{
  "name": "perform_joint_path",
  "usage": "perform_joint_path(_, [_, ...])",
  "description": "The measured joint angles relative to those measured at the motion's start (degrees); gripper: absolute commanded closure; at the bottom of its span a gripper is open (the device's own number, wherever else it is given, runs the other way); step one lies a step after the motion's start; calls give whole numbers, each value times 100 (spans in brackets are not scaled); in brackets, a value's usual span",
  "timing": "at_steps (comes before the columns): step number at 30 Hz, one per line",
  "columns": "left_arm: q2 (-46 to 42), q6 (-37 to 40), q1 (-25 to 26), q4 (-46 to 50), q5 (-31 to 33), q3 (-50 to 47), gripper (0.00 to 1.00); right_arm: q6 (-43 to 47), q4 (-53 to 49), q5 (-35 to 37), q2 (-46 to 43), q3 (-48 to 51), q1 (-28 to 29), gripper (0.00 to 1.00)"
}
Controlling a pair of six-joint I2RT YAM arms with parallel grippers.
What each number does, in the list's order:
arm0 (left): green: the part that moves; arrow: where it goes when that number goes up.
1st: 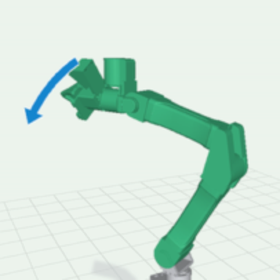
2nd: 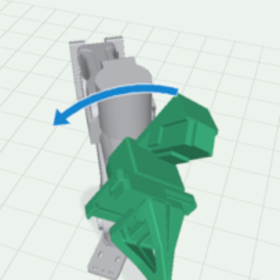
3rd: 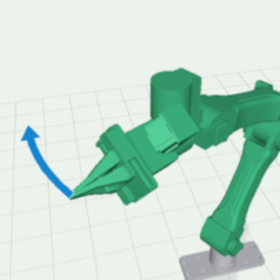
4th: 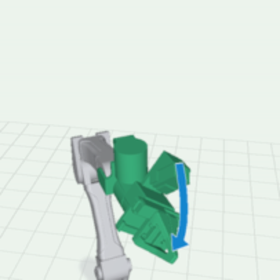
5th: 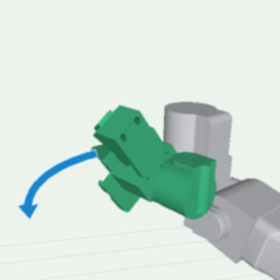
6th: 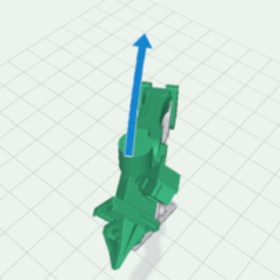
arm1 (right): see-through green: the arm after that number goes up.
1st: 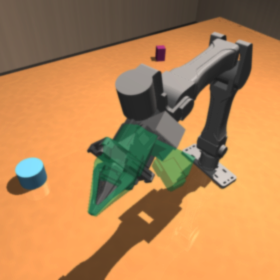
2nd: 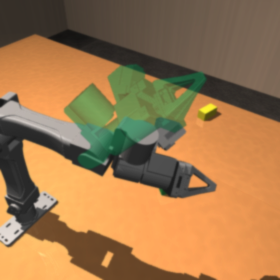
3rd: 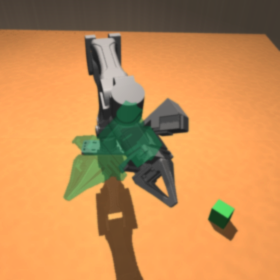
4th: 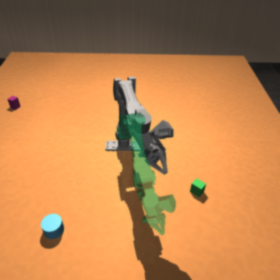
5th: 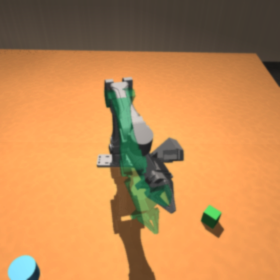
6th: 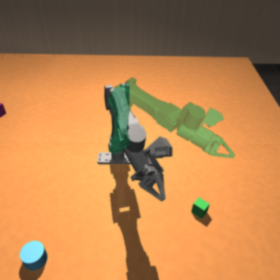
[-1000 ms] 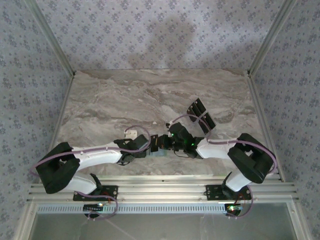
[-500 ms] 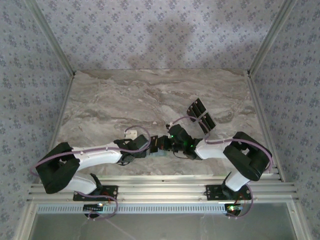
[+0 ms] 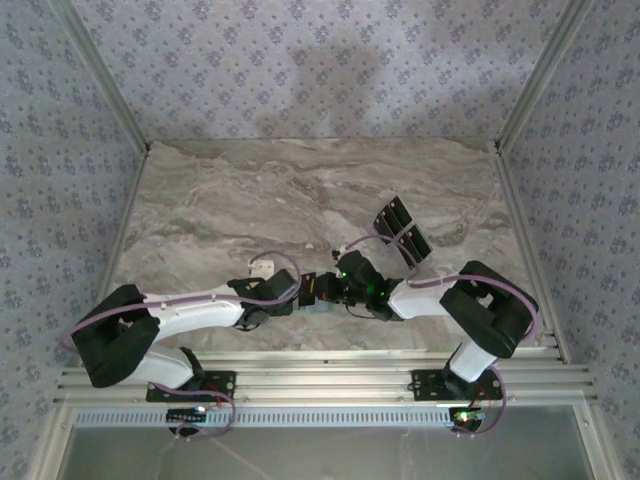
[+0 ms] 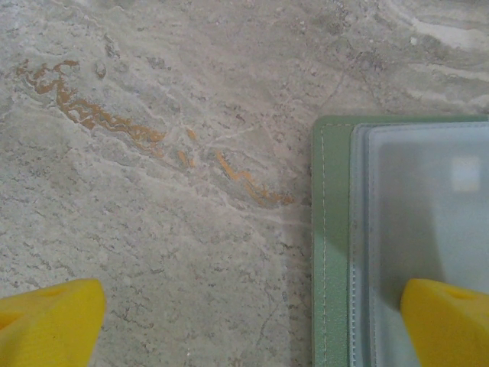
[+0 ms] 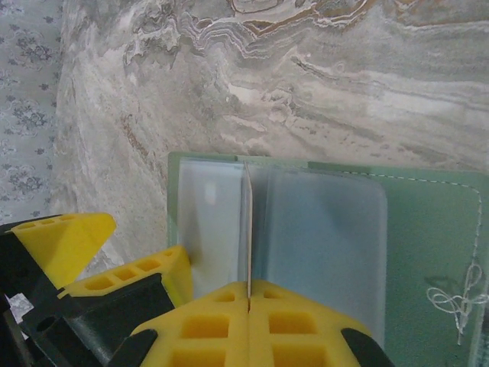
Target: Put the credit cards into the card holder
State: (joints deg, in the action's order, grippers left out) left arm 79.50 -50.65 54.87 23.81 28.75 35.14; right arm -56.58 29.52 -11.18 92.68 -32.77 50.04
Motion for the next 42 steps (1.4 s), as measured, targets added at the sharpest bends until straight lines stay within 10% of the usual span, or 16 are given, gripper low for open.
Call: perform_joint_path(42, [0, 0, 0, 0, 2, 0, 0, -109, 643, -476, 363, 269, -133, 100])
